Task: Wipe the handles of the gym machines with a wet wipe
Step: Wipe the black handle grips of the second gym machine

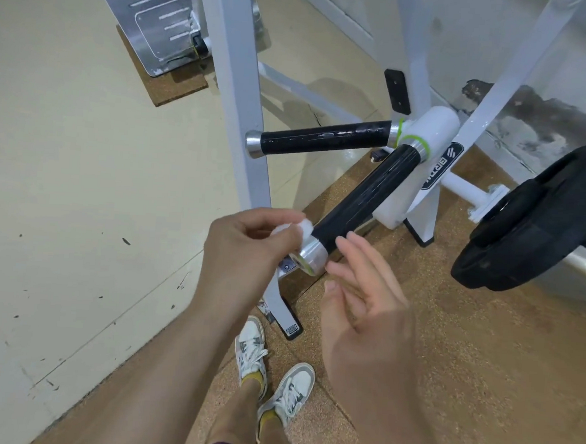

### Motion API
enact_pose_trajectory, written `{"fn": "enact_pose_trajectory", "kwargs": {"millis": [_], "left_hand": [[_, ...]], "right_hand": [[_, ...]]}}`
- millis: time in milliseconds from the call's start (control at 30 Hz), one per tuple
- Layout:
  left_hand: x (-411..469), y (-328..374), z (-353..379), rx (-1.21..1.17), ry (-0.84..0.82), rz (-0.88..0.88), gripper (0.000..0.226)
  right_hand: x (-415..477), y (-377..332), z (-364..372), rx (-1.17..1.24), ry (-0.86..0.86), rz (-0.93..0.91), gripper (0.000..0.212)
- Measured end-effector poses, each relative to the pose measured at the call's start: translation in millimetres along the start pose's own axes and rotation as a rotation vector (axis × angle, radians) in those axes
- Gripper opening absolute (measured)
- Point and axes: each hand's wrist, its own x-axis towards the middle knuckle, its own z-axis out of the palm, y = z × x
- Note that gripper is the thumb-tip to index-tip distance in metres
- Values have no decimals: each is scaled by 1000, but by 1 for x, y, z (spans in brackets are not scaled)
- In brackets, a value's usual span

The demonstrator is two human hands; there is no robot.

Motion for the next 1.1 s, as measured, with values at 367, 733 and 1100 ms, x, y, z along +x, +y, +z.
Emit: {"fn": "enact_pose_trajectory", "kwargs": {"millis": [367,733,1100], "left_hand": [[35,13,9,-116,-231,-242,22],[50,19,12,72,-257,-152,21],[61,16,16,-94,-413,-287,8]], "right_hand": [[29,-6,0,284,117,228,17],[35,-5,6,203,188,250,27],[47,-8,8,357,345,309,21]]}}
